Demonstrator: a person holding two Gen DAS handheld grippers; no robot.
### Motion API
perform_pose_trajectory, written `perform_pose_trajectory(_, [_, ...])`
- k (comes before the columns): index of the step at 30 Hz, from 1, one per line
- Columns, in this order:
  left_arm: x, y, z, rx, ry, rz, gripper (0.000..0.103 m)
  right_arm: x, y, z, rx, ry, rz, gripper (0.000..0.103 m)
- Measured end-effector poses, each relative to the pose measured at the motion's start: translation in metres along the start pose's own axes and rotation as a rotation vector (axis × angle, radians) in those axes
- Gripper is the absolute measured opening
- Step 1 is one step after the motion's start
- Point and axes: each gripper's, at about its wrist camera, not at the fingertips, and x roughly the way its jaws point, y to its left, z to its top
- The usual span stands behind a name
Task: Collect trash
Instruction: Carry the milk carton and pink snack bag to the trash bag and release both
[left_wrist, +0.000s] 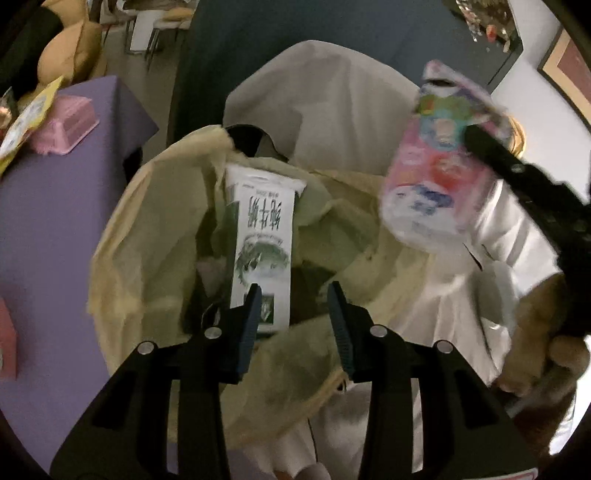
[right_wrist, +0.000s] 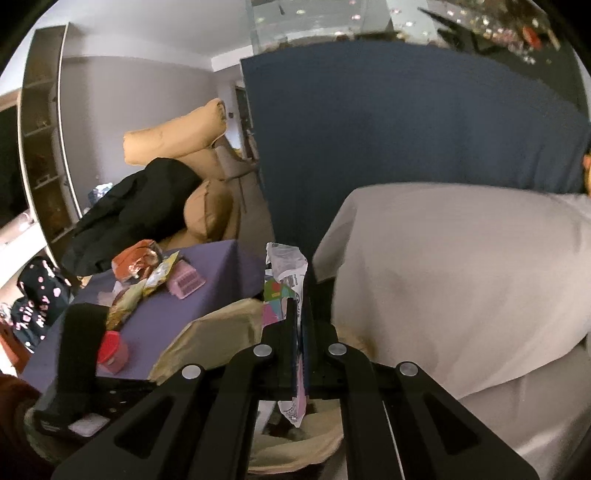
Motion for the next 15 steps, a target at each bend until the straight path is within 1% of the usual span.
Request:
perform_pose_trajectory(2, [-0.015, 0.007, -0.004, -0.001, -0.021, 0.006, 0.037, 0.012, 0.006, -0.006, -0.001, 0.016, 0.021, 0.004])
perform_pose_trajectory(4, [-0.029, 0.014, -0.003, -0.008, -0.048, 0.016, 0.042, 0.029, 0.013, -0.011, 0.001, 0.040, 0.041, 0.004])
perform_pose_trajectory(5, [-0.037, 0.020, -0.003, -0.013, -0.065, 0.028, 0.045, 0.038, 0.016, -0.014, -0.001, 0.054, 0.044, 0.004])
perform_pose_trajectory(7, [-0.053, 0.032, -0.002, -0.021, -0.095, 0.069, 0.046, 0.062, 0.025, -0.022, -0.021, 0.089, 0.027, 0.004])
perform_pose_trajectory(9, [-0.073, 0.050, -0.001, -0.044, -0.141, 0.104, 0.048, 0.083, 0.031, -0.033, -0.036, 0.141, 0.025, 0.004])
perform_pose_trajectory(12, [-0.098, 0.075, -0.002, -0.076, -0.191, 0.151, 0.050, 0.118, 0.038, -0.058, -0.028, 0.277, 0.058, 0.004])
perform_pose_trajectory(14, [-0.112, 0.089, -0.003, -0.093, -0.218, 0.180, 0.051, 0.128, 0.042, -0.073, -0.024, 0.348, 0.080, 0.004])
perform_pose_trajectory(15, [-0.120, 0.098, -0.005, -0.105, -0.231, 0.196, 0.051, 0.129, 0.044, -0.078, -0.027, 0.367, 0.084, 0.004])
